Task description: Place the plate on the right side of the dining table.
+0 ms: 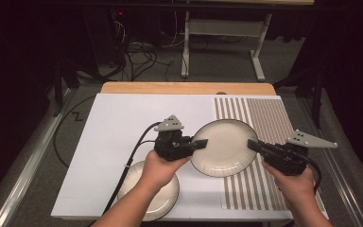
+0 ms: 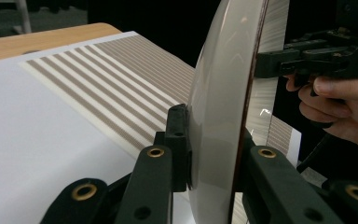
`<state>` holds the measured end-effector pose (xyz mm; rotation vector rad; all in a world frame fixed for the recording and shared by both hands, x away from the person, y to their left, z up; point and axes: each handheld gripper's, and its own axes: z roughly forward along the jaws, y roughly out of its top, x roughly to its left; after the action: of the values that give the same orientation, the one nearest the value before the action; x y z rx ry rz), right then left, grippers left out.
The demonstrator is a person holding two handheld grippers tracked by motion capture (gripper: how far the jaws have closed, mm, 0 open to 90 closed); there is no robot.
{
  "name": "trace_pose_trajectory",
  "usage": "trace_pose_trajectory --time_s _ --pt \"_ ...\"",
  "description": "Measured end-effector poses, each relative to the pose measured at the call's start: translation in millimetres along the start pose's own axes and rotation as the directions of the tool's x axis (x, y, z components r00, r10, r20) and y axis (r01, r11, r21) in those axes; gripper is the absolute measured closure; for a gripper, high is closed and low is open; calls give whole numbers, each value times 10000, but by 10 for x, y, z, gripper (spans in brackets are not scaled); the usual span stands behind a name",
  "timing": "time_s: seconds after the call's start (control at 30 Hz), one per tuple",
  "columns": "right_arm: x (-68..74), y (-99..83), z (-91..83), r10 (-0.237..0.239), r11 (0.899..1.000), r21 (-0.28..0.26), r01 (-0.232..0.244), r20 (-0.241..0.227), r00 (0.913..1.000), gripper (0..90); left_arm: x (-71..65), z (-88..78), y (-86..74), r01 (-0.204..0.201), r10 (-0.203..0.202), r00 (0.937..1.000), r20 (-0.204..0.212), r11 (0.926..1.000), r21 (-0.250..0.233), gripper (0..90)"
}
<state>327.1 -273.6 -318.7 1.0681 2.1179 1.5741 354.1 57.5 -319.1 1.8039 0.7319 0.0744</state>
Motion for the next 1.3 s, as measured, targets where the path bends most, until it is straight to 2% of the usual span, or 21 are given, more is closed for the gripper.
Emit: trace_pose_trajectory --time_s 0.37,0.5,0.67,0.97,1.3 --pt "-319 -68 -268 295 9996 -11 -295 842 9960 870 -35 520 155 48 -59 9995 300 9994 349 760" --pt "-452 -111 -339 528 9986 -60 -525 1122 9923 867 -60 698 187 -116 103 9994 322 9992 393 761" --pt "-603 -175 -420 714 9974 -73 -711 1459 9867 866 -55 954 214 38 -60 9992 392 9985 540 752" --pt "-842 -338 -458 1046 9940 116 -1092 2030 9736 867 52 1369 121 488 -533 9973 513 9950 870 729" --pt "-1007 -493 -386 1021 9910 587 -1202 2486 9632 867 197 1646 -40 774 -840 9945 629 9919 1012 711"
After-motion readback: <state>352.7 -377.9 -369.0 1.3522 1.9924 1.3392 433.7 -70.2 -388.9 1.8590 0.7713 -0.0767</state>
